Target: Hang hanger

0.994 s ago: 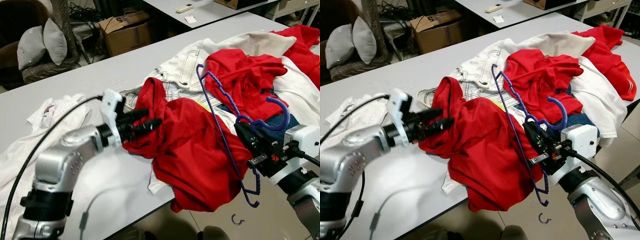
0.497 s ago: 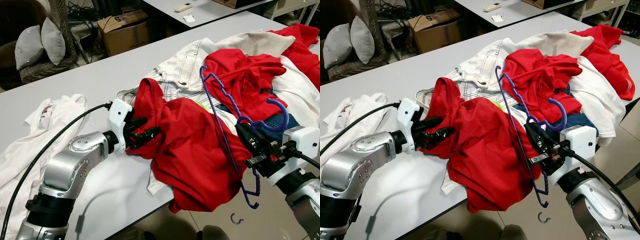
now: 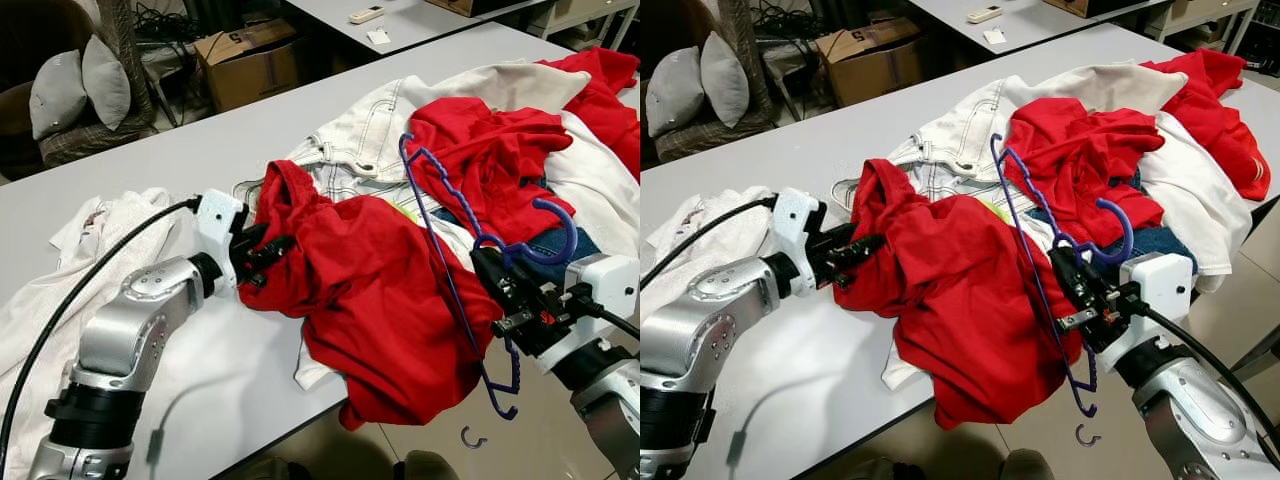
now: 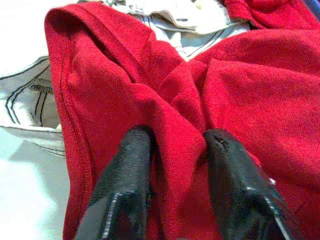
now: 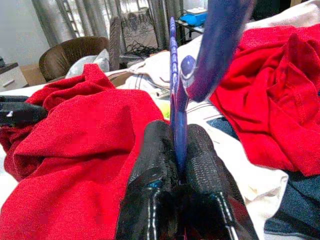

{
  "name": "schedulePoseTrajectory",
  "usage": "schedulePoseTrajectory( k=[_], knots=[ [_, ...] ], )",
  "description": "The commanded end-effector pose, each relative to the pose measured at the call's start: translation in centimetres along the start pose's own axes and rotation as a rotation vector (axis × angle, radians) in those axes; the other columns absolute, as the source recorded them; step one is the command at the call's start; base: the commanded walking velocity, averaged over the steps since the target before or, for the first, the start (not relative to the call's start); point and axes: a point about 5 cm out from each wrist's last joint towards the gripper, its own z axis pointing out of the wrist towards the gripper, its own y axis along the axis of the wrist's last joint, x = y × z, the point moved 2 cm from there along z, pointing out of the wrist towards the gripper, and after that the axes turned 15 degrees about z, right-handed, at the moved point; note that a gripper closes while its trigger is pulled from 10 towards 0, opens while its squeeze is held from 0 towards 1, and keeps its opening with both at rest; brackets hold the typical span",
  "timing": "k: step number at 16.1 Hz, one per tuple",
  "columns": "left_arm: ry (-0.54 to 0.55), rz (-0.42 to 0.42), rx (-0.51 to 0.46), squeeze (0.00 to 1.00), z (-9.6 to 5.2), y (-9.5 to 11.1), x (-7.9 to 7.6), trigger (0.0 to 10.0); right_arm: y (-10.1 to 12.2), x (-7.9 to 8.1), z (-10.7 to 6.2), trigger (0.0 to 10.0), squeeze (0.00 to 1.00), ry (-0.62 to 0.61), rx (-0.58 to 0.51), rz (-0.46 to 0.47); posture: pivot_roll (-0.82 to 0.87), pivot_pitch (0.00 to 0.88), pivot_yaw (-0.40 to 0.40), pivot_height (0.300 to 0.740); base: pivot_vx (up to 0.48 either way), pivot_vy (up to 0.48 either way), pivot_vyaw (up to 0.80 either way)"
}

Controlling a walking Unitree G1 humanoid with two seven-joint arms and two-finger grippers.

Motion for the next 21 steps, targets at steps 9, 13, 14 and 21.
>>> schedulePoseTrajectory(
  k=[9,13,14,21],
  knots=[
    [0.194,-0.089,-0.088,0.00,0.1,1.1,2.9,0.0,0.5,0.3,-0.1,10.0,0.00,0.013,-0.025,-0.006,-0.28,0.000,0.126,0.740,0.000,0.000,0.00],
    [0.371,-0.054,-0.216,0.00,0.5,3.8,6.2,0.0,1.4,0.2,0.1,10.0,0.00,0.021,-0.066,-0.025,-0.27,0.000,0.125,0.740,0.000,0.000,0.00],
    [0.402,-0.044,-0.248,0.00,0.9,4.7,7.1,0.0,1.5,0.1,0.2,10.0,0.00,0.021,-0.071,-0.028,-0.27,0.000,0.125,0.740,0.000,0.000,0.00],
    [0.641,0.241,-0.789,0.00,-1.7,22.5,13.4,0.0,2.6,-0.7,1.0,10.0,0.00,-0.020,-0.144,-0.055,-0.25,0.000,0.131,0.740,0.000,0.000,0.00]
  ],
)
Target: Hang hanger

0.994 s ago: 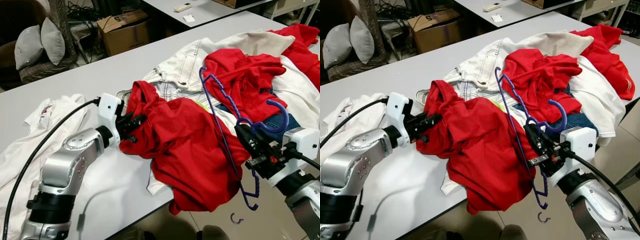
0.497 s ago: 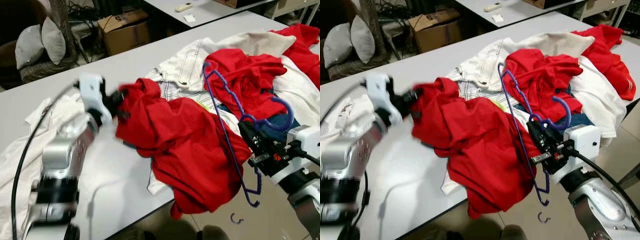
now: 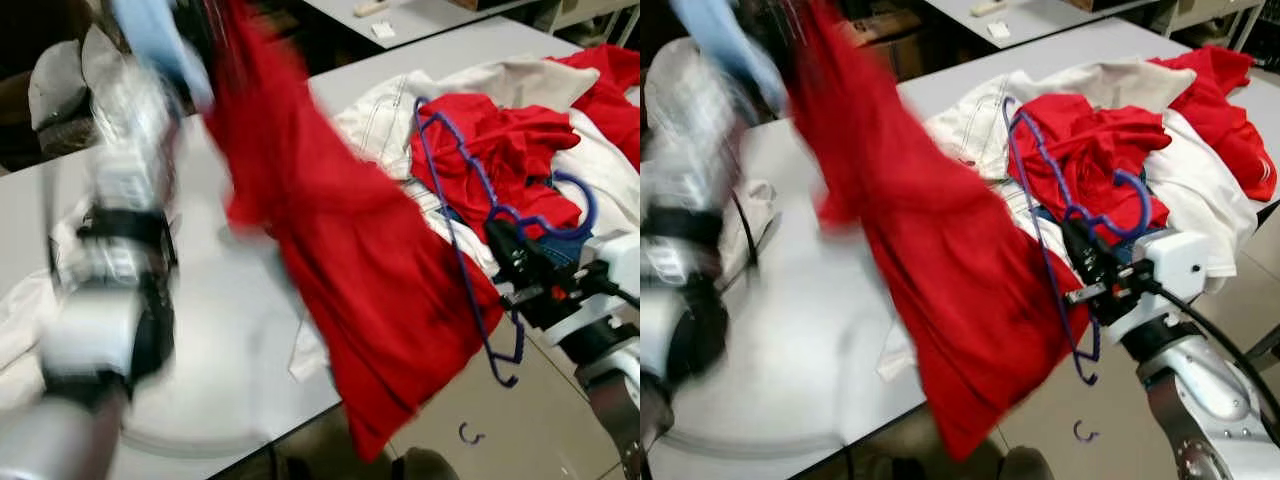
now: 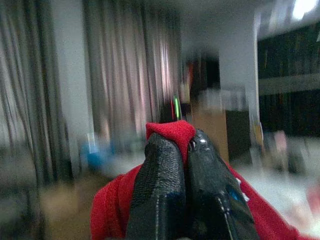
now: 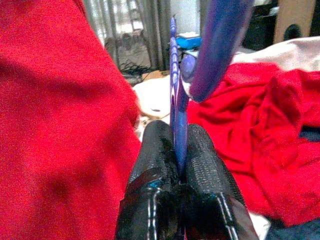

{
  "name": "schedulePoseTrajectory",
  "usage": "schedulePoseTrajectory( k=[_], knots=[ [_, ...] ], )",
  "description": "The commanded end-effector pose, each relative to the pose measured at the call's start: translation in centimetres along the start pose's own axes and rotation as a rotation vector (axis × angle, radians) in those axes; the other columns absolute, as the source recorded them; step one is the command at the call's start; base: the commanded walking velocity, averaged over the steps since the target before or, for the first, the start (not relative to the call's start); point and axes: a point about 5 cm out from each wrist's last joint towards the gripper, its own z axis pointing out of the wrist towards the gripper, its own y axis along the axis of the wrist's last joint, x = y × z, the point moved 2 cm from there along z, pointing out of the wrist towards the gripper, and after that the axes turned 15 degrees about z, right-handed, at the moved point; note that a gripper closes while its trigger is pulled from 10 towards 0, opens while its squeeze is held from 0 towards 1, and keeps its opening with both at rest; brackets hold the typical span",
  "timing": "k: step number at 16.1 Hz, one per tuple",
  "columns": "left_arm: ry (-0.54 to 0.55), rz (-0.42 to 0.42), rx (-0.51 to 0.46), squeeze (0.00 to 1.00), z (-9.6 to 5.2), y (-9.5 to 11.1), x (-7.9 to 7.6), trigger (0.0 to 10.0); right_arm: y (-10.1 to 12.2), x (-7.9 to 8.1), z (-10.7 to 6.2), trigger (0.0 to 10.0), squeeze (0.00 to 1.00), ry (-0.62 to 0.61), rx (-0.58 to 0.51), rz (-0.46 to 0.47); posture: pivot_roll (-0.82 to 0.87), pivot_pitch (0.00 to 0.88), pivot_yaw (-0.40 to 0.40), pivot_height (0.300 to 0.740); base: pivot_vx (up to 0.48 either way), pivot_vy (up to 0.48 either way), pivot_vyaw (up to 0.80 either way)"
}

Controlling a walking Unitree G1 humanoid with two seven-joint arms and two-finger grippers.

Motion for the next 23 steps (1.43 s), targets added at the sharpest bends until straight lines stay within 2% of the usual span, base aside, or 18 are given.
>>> schedulePoseTrajectory(
  k=[1,3,4,5,7,8,9,10,11,12,13,16,17,18,20,21,23],
  knots=[
    [0.085,0.037,-0.208,0.00,0.9,4.8,2.7,0.0,0.5,-0.3,-0.1,10.0,0.00,-0.021,-0.030,-0.016,-0.26,0.000,0.136,0.740,0.000,0.000,0.00],
    [0.093,0.049,-0.331,0.00,1.5,7.8,3.4,0.0,0.6,-0.4,-0.2,10.0,0.00,-0.039,-0.043,-0.016,-0.26,0.000,0.139,0.740,0.000,0.000,0.00],
    [0.064,0.056,-0.324,0.00,1.5,7.5,3.0,0.0,0.6,-0.4,-0.3,10.0,0.00,-0.040,-0.044,-0.015,-0.26,0.000,0.143,0.740,0.000,0.000,0.00],
    [-0.027,0.060,-0.250,0.00,1.1,4.7,1.2,0.0,0.5,-0.3,-0.3,10.0,0.00,-0.041,-0.046,-0.012,-0.26,0.000,0.140,0.740,0.000,0.000,0.00],
    [-0.144,0.058,-0.163,0.00,0.1,1.5,-1.1,0.0,0.4,-0.2,-0.4,10.0,0.00,-0.040,-0.045,-0.010,-0.25,0.000,0.136,0.740,0.000,0.000,0.00],
    [-0.321,0.058,-0.072,0.00,-2.3,-2.1,-4.2,0.0,0.3,-0.2,-0.4,10.0,0.00,-0.038,-0.040,-0.009,-0.25,0.000,0.135,0.740,0.000,0.000,0.00],
    [-0.394,0.042,-0.041,0.00,-3.5,-3.4,-5.4,0.0,0.2,-0.1,-0.4,10.0,0.00,-0.039,-0.038,-0.009,-0.25,0.000,0.135,0.740,0.000,0.000,0.00],
    [-0.566,0.037,0.018,0.00,-6.2,-5.5,-7.4,0.0,0.1,-0.1,-0.5,10.0,0.00,-0.040,-0.034,-0.009,-0.25,0.000,0.132,0.740,0.000,0.000,0.00],
    [-0.794,0.025,0.105,0.00,-9.8,-7.2,-9.5,0.0,0.0,-0.1,-0.6,10.0,0.00,-0.041,-0.029,-0.008,-0.25,0.000,0.128,0.740,0.000,0.000,0.00],
    [-0.912,0.023,0.143,0.00,-11.9,-7.6,-10.4,0.0,0.0,-0.1,-0.6,10.0,0.00,-0.041,-0.026,-0.007,-0.25,0.000,0.128,0.740,0.000,0.000,0.00],
    [-0.913,0.009,0.170,0.00,-12.4,-7.7,-10.6,0.0,0.0,-0.2,-0.6,10.0,0.00,-0.040,-0.026,-0.007,-0.25,0.000,0.128,0.740,0.000,0.000,0.00],
    [-0.913,0.045,0.198,0.00,-13.4,-7.5,-10.8,0.0,0.1,-0.4,-0.5,10.0,0.00,-0.041,-0.029,-0.010,-0.25,0.000,0.123,0.740,0.000,0.000,0.00],
    [-0.934,0.069,0.225,0.00,-14.1,-7.7,-11.0,3.0,0.0,-0.4,-0.6,10.0,0.00,-0.044,-0.029,-0.010,-0.24,0.000,0.121,0.740,0.000,0.000,0.00],
    [-0.941,0.075,0.241,0.00,-14.4,-7.6,-11.1,10.0,0.0,-0.5,-0.7,10.0,0.00,-0.047,-0.029,-0.009,-0.24,0.000,0.121,0.740,0.000,0.000,0.00],
    [-0.964,0.041,0.232,0.00,-14.8,-7.0,-11.9,10.0,-0.1,-0.6,-0.8,10.0,0.00,-0.057,-0.031,-0.007,-0.24,0.000,0.121,0.740,0.000,0.000,0.00],
    [-1.055,-0.044,0.220,1.00,-15.7,-6.1,-13.1,10.0,0.1,-1.3,-1.1,10.0,0.00,-0.104,-0.055,0.007,-0.25,0.000,0.126,0.740,0.000,0.000,0.00],
    [-1.196,-0.101,0.246,1.00,-17.1,-5.5,-13.8,10.0,0.0,-2.5,-1.7,10.0,0.00,-0.168,-0.063,0.008,-0.25,0.000,0.130,0.740,0.000,0.000,0.00]
  ],
)
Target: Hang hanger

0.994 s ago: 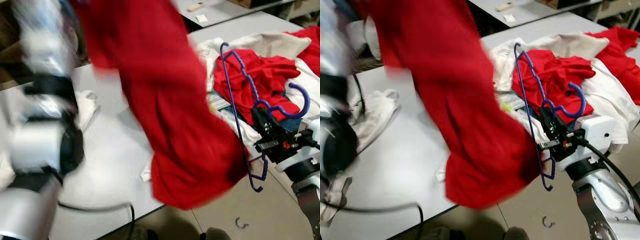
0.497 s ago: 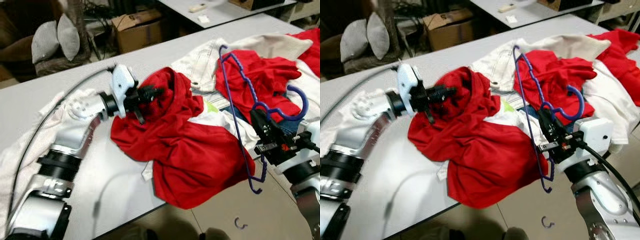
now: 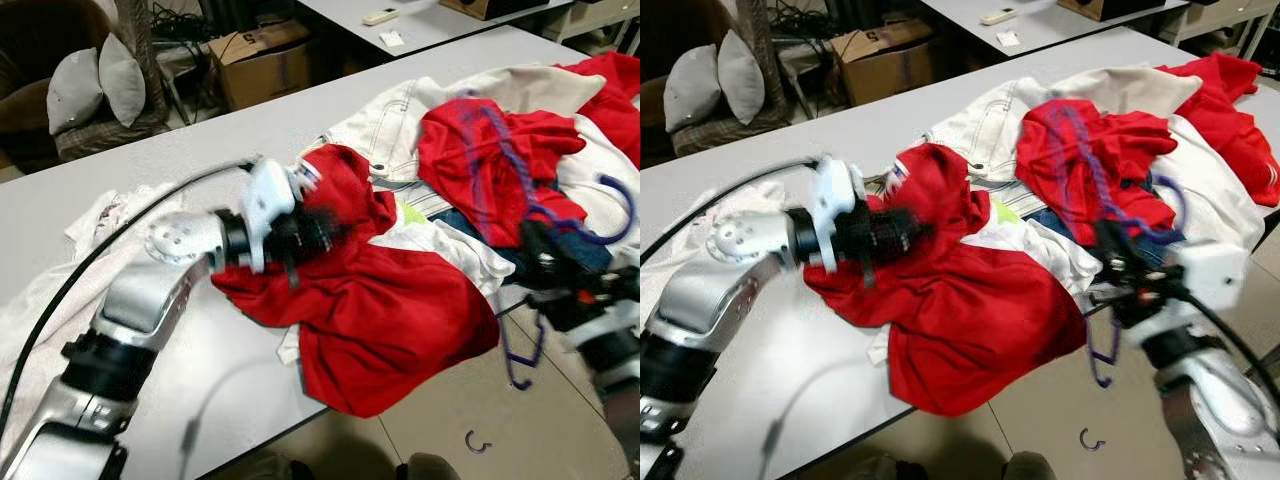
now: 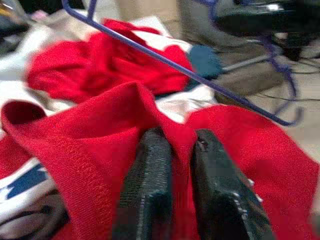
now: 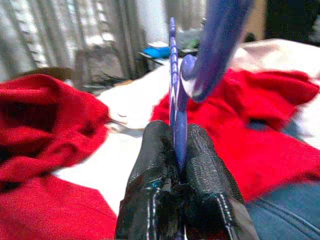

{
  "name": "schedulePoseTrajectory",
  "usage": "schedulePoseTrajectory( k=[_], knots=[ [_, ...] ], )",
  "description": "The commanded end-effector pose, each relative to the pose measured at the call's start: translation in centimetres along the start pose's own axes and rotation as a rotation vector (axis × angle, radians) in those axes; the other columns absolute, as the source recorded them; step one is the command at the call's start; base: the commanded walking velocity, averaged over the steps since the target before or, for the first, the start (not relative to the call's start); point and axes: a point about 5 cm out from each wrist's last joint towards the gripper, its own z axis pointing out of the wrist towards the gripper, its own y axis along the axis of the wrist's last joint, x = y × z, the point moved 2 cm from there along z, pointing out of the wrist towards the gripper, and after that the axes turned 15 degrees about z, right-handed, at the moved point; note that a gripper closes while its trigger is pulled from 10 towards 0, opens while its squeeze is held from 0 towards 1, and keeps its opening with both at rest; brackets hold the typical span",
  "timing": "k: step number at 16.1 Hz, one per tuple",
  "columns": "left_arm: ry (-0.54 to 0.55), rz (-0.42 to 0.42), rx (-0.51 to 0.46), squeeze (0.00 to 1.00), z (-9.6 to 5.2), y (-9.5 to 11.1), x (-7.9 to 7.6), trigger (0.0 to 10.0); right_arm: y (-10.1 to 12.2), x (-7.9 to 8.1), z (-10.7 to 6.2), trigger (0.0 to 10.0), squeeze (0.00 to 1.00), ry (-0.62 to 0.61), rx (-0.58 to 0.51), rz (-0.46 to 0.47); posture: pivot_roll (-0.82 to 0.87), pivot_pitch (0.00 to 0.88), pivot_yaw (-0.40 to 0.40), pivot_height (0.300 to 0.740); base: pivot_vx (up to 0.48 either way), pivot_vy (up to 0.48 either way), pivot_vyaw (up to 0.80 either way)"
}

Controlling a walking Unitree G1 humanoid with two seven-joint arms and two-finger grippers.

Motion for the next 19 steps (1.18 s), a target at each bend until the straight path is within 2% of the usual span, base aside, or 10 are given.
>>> schedulePoseTrajectory(
  k=[1,5,6,7,8,9,10,16,18,19],
  knots=[
    [-0.056,-0.025,-0.004,1.00,-0.6,0.7,-0.6,10.0,0.1,-1.0,-0.5,10.0,0.00,-0.050,-0.007,-0.016,-0.26,0.000,0.131,0.740,0.000,0.000,0.00],
    [-0.006,-0.031,-0.116,0.96,-1.2,3.6,0.9,10.0,-0.2,-3.1,-1.4,10.0,0.00,-0.142,0.018,-0.046,-0.26,0.000,0.132,0.740,0.000,0.000,0.00],
    [0.009,-0.020,-0.121,0.28,-1.4,4.1,1.4,10.0,-0.2,-3.4,-1.6,10.0,0.00,-0.150,0.023,-0.056,-0.27,0.000,0.133,0.740,0.000,0.000,0.00],
    [0.017,-0.011,-0.100,0.00,-1.4,4.0,1.5,10.0,-0.2,-3.4,-1.6,10.0,0.00,-0.148,0.023,-0.057,-0.27,0.000,0.134,0.740,0.000,0.000,0.00],
    [0.048,-0.021,-0.071,0.00,-1.5,3.6,1.9,10.0,-0.2,-3.2,-1.6,10.0,0.00,-0.141,0.022,-0.055,-0.27,0.000,0.135,0.740,0.000,0.000,0.00],
    [0.131,-0.042,-0.021,0.93,-1.7,2.8,2.9,10.0,-0.3,-2.8,-1.5,10.0,0.00,-0.125,0.020,-0.047,-0.28,0.000,0.135,0.740,0.000,0.000,0.00],
    [0.225,-0.050,0.057,1.00,-2.1,1.6,4.0,10.0,-0.3,-2.3,-1.4,10.0,0.00,-0.098,0.023,-0.041,-0.27,0.000,0.134,0.740,0.000,0.000,0.00],
    [0.346,-0.086,0.233,1.00,-2.4,-1.9,4.6,10.0,-0.2,-1.4,-1.0,10.0,0.00,-0.052,0.016,-0.030,-0.28,0.000,0.134,0.740,0.000,0.000,0.00],
    [0.344,-0.116,0.226,0.83,-2.6,-2.1,4.6,10.0,-0.2,-1.2,-1.0,10.0,0.00,-0.044,0.016,-0.026,-0.27,0.000,0.135,0.740,0.000,0.000,0.00],
    [0.321,-0.174,0.234,0.00,-2.9,-2.6,4.1,10.0,-0.3,-1.1,-1.0,10.0,0.00,-0.033,0.021,-0.020,-0.27,0.000,0.135,0.740,0.000,0.000,0.00]
  ],
)
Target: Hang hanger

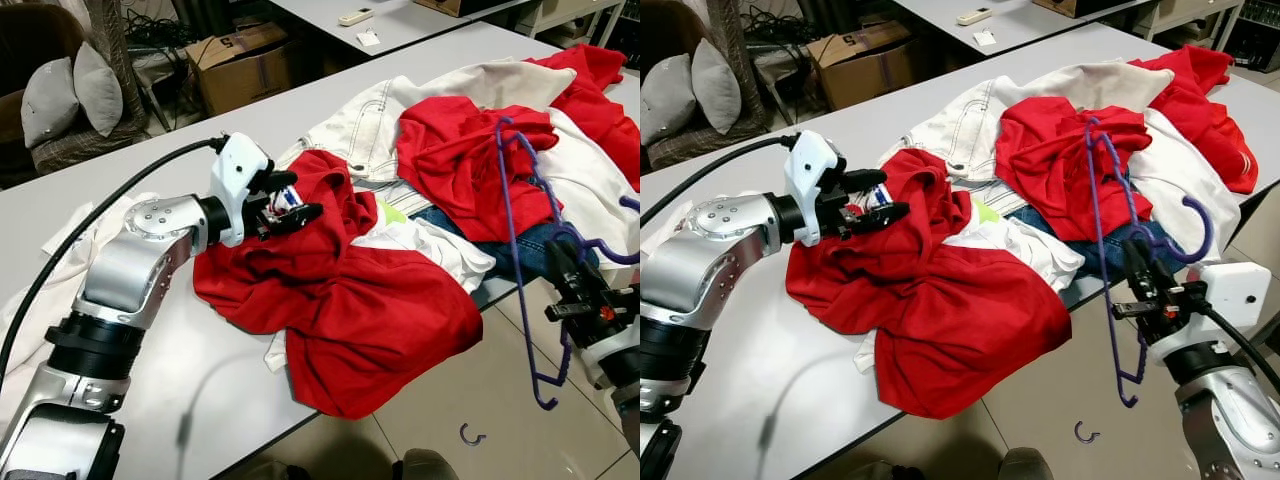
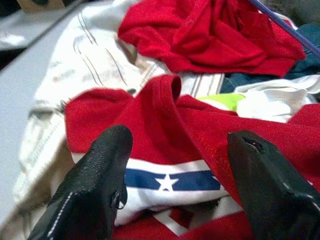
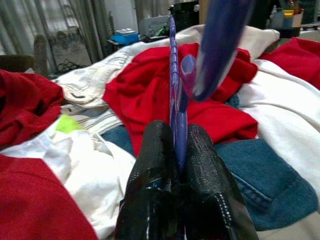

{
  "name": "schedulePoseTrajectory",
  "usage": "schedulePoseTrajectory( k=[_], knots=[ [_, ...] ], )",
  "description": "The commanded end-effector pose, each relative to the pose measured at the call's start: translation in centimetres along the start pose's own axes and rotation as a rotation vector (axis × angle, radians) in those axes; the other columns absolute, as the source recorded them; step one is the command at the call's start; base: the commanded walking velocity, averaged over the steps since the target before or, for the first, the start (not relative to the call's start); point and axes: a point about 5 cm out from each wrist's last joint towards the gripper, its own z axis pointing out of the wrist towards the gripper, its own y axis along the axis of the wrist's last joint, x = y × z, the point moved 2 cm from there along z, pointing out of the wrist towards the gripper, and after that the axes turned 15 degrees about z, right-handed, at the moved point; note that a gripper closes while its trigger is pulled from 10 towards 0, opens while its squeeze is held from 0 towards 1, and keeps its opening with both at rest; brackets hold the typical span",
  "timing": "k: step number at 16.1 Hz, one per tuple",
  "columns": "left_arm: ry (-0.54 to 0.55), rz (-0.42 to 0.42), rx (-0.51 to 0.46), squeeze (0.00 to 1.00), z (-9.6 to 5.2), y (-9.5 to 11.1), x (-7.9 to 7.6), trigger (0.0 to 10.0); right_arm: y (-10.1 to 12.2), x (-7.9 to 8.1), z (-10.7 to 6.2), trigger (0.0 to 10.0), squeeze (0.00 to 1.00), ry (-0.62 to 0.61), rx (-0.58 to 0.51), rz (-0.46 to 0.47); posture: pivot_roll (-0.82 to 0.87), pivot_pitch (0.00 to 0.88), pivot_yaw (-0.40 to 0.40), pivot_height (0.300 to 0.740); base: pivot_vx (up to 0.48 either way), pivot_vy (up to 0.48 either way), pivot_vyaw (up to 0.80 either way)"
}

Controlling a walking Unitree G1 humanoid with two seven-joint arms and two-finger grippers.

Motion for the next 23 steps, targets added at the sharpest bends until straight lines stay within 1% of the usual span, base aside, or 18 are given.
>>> schedulePoseTrajectory(
  k=[1,2,4,5,6,7,10,12,14,16,17,19,21,22,23],
  knots=[
    [-0.006,-0.026,0.020,0.00,-0.5,-0.5,0.1,10.0,0.2,0.6,0.0,10.0,0.00,0.033,-0.009,0.013,-0.27,0.000,0.135,0.740,0.000,0.000,0.00],
    [-0.019,-0.040,0.045,0.00,-0.6,-1.0,-0.1,10.0,0.2,0.7,0.0,10.0,0.00,0.040,-0.007,0.015,-0.27,0.000,0.133,0.740,0.000,0.000,0.00],
    [-0.015,-0.048,0.057,0.00,-0.6,-1.2,-0.1,10.0,0.2,0.8,0.1,10.0,0.00,0.045,-0.006,0.016,-0.27,0.000,0.131,0.740,0.000,0.000,0.00],
    [-0.027,-0.071,0.071,0.00,-0.7,-1.5,-0.3,2.7,0.2,0.9,0.2,10.0,0.00,0.053,-0.004,0.018,-0.27,0.000,0.131,0.740,0.000,0.000,0.00],
    [-0.039,-0.075,0.076,0.00,-0.7,-1.5,-0.5,0.0,0.2,1.0,0.2,10.0,0.00,0.056,-0.004,0.018,-0.27,0.000,0.128,0.740,0.000,0.000,0.00],
    [-0.039,-0.075,0.076,0.00,-0.7,-1.5,-0.5,0.0,0.2,1.0,0.2,10.0,0.00,0.056,-0.004,0.018,-0.27,0.000,0.128,0.740,0.000,0.000,0.00],
    [-0.060,-0.064,0.128,0.00,-0.8,-1.9,-0.8,0.0,0.2,0.9,0.3,10.0,0.00,0.058,-0.004,0.018,-0.26,0.000,0.128,0.740,0.000,0.000,0.00],
    [-0.055,-0.062,0.127,0.00,-0.7,-1.8,-0.7,0.0,0.3,0.9,0.4,10.0,0.00,0.057,-0.005,0.017,-0.27,0.000,0.130,0.740,0.000,0.000,0.00],
    [-0.041,-0.045,0.131,0.00,-0.7,-1.6,-0.5,0.0,0.3,0.9,0.4,10.0,0.00,0.056,-0.007,0.015,-0.27,0.000,0.130,0.740,0.000,0.000,0.00],
    [-0.026,-0.009,0.150,0.00,-0.8,-1.6,-0.1,0.0,0.3,0.8,0.4,10.0,0.00,0.054,-0.010,0.013,-0.27,0.000,0.131,0.740,0.000,0.000,0.00],
    [-0.011,0.012,0.160,0.00,-0.8,-1.6,0.1,0.0,0.3,0.8,0.4,10.0,0.00,0.053,-0.011,0.012,-0.27,0.000,0.131,0.740,0.000,0.000,0.00],
    [0.030,0.041,0.149,0.00,-0.8,-1.3,0.8,0.0,0.3,0.8,0.4,10.0,0.00,0.052,-0.011,0.011,-0.27,0.000,0.130,0.740,0.000,0.000,0.00],
    [0.050,0.056,0.153,0.00,-0.8,-1.2,1.1,0.0,0.4,0.8,0.4,10.0,0.00,0.052,-0.012,0.012,-0.27,0.000,0.130,0.740,0.000,0.000,0.00],
    [0.078,0.070,0.174,0.00,-0.9,-1.4,1.5,0.0,0.4,0.8,0.4,10.0,0.00,0.052,-0.012,0.012,-0.27,0.000,0.131,0.740,0.000,0.000,0.00],
    [0.082,0.071,0.175,0.00,-0.9,-1.4,1.6,0.0,0.3,0.8,0.4,10.0,0.00,0.052,-0.011,0.012,-0.27,0.000,0.131,0.740,0.000,0.000,0.00]
  ],
)
